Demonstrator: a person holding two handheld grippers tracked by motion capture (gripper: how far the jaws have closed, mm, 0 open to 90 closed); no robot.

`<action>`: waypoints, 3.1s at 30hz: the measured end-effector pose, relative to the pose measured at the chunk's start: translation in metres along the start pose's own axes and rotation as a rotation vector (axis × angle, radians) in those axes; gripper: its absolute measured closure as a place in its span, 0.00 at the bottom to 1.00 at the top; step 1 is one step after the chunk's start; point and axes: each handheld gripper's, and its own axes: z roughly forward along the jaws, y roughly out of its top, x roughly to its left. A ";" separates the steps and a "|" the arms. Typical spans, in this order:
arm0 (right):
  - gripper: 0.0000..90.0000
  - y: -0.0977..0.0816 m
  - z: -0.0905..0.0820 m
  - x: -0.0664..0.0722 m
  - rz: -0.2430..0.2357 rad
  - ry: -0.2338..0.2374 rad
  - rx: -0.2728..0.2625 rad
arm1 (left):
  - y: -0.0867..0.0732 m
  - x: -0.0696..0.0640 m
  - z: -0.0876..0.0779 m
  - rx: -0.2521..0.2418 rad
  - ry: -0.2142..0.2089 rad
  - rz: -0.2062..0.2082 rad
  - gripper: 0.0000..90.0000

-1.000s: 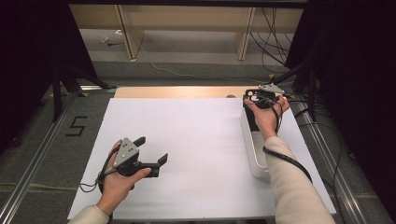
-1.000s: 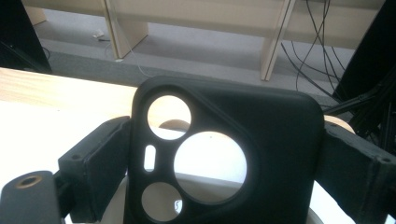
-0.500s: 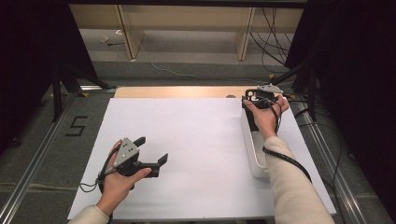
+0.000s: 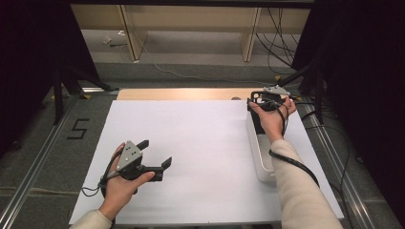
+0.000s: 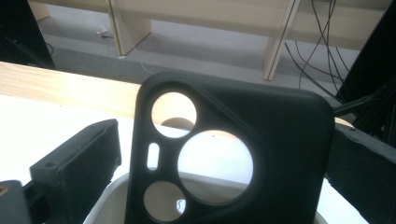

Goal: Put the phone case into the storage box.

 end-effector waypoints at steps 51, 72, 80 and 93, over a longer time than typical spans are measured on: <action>0.01 0.008 -0.054 -0.005 -0.031 0.090 -0.102 | 0.000 0.001 0.001 0.001 0.011 -0.004 0.00; 0.02 0.002 -0.080 -0.004 -0.039 0.125 -0.138 | 0.001 0.001 0.001 0.000 0.014 -0.001 0.00; 0.02 -0.001 -0.089 -0.001 -0.042 0.141 -0.147 | 0.001 0.001 0.002 -0.001 0.013 0.001 0.00; 0.02 -0.004 -0.105 0.006 -0.062 0.176 -0.163 | 0.001 0.002 0.001 -0.002 0.019 -0.002 0.00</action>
